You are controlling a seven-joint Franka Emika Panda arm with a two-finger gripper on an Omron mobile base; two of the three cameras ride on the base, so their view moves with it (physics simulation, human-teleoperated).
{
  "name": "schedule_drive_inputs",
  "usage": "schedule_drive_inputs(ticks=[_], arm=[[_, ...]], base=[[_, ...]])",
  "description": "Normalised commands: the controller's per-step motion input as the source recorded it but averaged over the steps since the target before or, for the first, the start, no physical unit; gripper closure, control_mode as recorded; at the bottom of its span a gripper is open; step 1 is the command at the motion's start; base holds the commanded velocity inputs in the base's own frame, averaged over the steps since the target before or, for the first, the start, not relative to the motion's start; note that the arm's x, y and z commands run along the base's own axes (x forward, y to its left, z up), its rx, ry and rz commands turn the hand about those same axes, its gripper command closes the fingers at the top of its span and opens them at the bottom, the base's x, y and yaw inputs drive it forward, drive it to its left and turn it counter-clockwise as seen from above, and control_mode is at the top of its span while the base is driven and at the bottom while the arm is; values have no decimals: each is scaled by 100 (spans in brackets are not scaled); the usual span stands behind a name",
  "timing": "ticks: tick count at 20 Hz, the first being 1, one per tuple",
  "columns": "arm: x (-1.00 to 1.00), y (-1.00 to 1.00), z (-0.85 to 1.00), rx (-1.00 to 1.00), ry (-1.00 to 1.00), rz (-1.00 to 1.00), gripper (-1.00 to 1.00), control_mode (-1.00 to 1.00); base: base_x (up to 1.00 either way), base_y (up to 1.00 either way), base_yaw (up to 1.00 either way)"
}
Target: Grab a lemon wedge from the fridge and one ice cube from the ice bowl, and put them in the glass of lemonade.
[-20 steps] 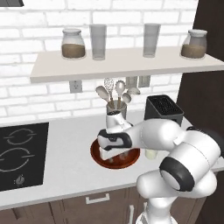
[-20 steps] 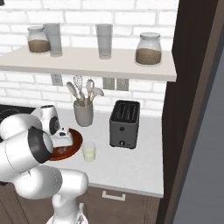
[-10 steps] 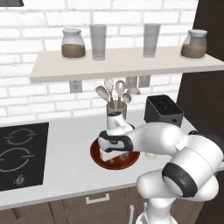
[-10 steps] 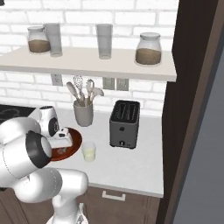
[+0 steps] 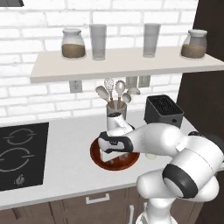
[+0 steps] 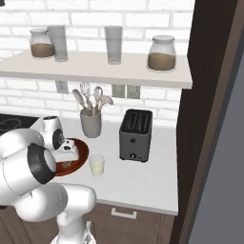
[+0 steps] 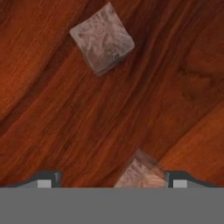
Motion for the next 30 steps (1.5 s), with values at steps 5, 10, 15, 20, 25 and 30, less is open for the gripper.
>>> schedule_drive_inputs(ticks=[5,10,15,20,25,30], arm=[[-3,0,0,0,0,0,100,-100],[0,-1,0,0,0,0,100,-100],[-6,-31,27,3,-12,-1,100,-100],[-58,-46,95,11,-25,0,100,-100],[-74,-59,81,0,-17,-1,100,-100],[-25,-100,34,3,-19,-9,100,-100]], base=[[0,0,0],[0,0,0],[0,0,0],[0,0,0],[0,0,0],[0,0,0]])
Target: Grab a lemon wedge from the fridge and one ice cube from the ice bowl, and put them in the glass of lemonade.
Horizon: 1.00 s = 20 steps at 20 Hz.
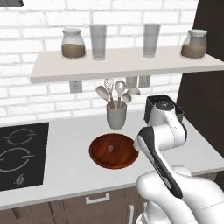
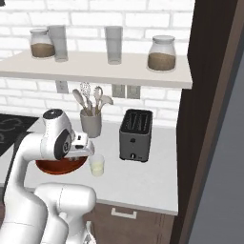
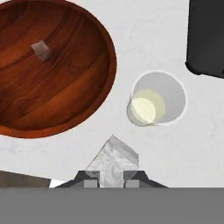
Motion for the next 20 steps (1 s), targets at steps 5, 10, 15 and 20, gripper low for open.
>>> schedule_drive_inputs(ticks=[5,10,15,20], arm=[[5,-62,53,17,-23,-16,100,-100],[26,-19,21,3,3,-10,100,-100],[18,0,-9,0,6,-10,100,-100],[1,0,-16,0,0,-6,100,-100]], base=[[0,0,0],[0,0,0],[0,0,0],[0,0,0]])
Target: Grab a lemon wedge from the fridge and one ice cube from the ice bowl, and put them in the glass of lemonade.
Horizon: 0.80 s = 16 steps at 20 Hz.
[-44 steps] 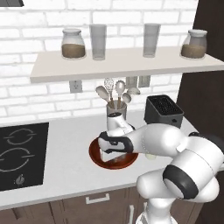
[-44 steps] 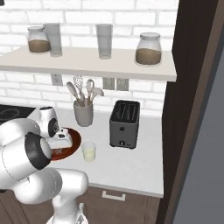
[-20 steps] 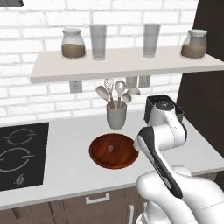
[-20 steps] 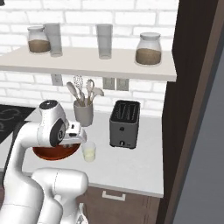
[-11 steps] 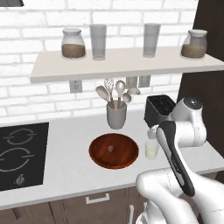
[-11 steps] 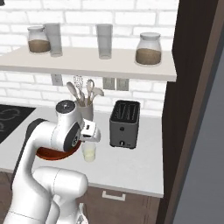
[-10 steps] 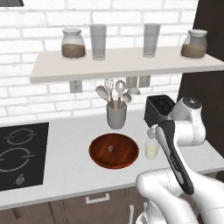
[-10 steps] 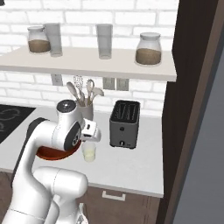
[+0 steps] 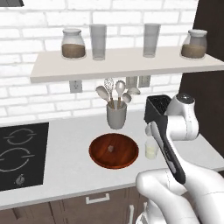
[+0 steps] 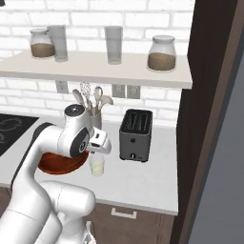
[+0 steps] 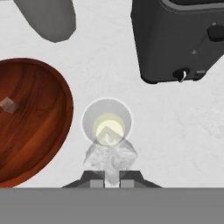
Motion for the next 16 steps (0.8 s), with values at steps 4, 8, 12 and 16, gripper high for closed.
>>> schedule_drive_inputs(ticks=[4,8,12,16], arm=[[2,0,-15,0,0,-5,100,-100],[6,0,-23,0,0,-3,100,-100],[0,0,-27,-1,0,-2,100,-100],[0,0,-14,0,0,-2,100,-100]], base=[[0,0,0],[0,0,0],[0,0,0],[0,0,0]])
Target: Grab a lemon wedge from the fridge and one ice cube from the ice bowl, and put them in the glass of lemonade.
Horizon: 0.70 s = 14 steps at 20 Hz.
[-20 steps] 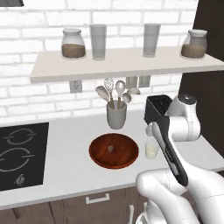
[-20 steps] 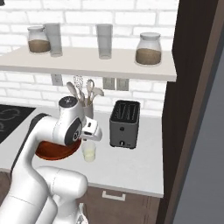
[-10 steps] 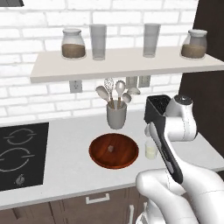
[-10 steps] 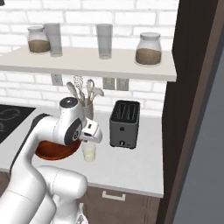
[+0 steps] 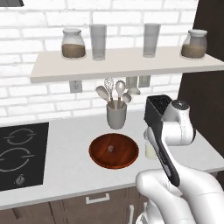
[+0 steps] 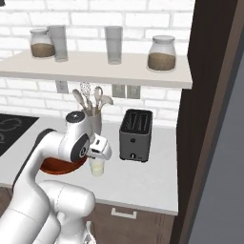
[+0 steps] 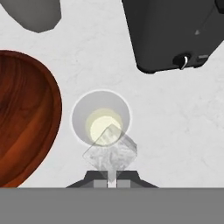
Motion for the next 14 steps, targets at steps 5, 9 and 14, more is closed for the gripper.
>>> schedule_drive_inputs(ticks=[5,9,14], arm=[[24,7,-27,0,0,-2,100,-100],[19,0,-12,0,1,0,100,-100],[19,0,0,0,9,0,100,-100]], base=[[0,0,0],[0,0,0],[0,0,0]])
